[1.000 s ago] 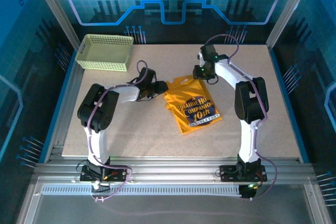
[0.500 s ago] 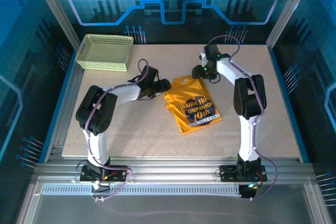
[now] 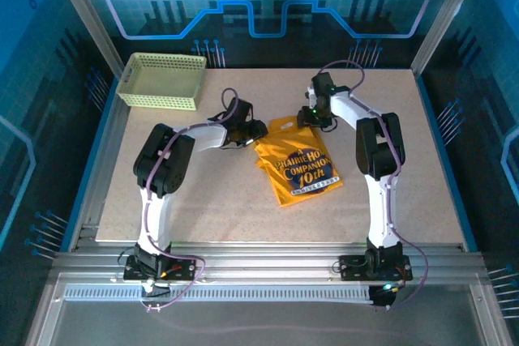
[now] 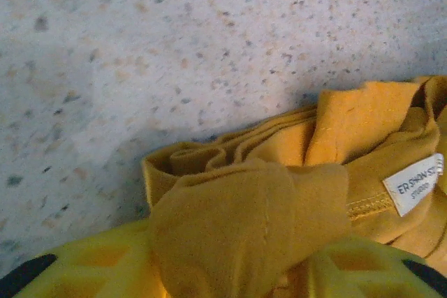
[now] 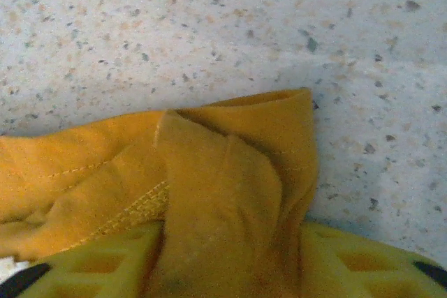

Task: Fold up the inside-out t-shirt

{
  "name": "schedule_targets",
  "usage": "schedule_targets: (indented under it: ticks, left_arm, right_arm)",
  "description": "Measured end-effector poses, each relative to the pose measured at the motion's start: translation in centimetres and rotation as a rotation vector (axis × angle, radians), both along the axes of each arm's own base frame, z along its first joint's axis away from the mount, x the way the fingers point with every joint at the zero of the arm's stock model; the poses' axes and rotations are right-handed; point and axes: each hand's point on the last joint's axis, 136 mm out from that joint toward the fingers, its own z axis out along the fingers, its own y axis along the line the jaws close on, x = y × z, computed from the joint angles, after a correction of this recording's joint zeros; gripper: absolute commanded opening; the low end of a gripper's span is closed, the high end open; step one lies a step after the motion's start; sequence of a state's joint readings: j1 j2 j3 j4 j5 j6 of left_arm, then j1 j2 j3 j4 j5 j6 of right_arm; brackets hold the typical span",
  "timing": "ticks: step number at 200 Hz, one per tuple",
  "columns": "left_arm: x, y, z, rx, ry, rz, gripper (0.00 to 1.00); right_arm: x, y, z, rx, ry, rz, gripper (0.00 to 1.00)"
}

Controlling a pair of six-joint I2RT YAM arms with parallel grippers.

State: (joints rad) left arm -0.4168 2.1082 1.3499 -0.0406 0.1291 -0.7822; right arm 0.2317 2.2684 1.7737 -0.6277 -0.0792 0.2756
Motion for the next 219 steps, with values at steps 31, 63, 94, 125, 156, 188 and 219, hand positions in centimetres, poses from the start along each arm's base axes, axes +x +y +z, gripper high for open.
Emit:
schedule_targets:
  ticks: [31,63,94,125,156,188,219]
  left_arm:
    - [0.3,-0.2,-0.3,0.001,0.0,-0.001,0.22]
    - [0.3,-0.2,-0.4,0.0,0.0,-0.009,0.03]
    - [-0.3,0.1,0.1,-0.013,-0.022,-0.022,0.0]
    - [0.0,-0.1,3.7,-0.054,-0.091,-0.039,0.0]
    - [1.0,0.1,8.5,-0.106,-0.197,-0.038,0.0]
    - [2.0,0.6,11.2,-0.151,-0.257,-0.039,0.0]
    - [4.2,0.5,15.7,-0.199,-0.336,-0.058,0.0]
  right_arm:
    - [-0.4,0.8,-0.3,0.003,0.006,0.009,0.21]
    - [-0.8,0.7,-0.2,0.015,-0.008,-0.012,0.05]
    - [-2.4,0.3,0.9,0.057,-0.003,-0.039,0.0]
    - [-2.1,0.1,4.8,0.123,-0.067,-0.051,0.0]
    - [-1.1,0.2,9.2,0.175,-0.161,-0.053,0.0]
    - [-0.7,0.3,11.7,0.215,-0.216,-0.054,0.0]
    - [0.9,0.0,15.0,0.252,-0.283,-0.066,0.0]
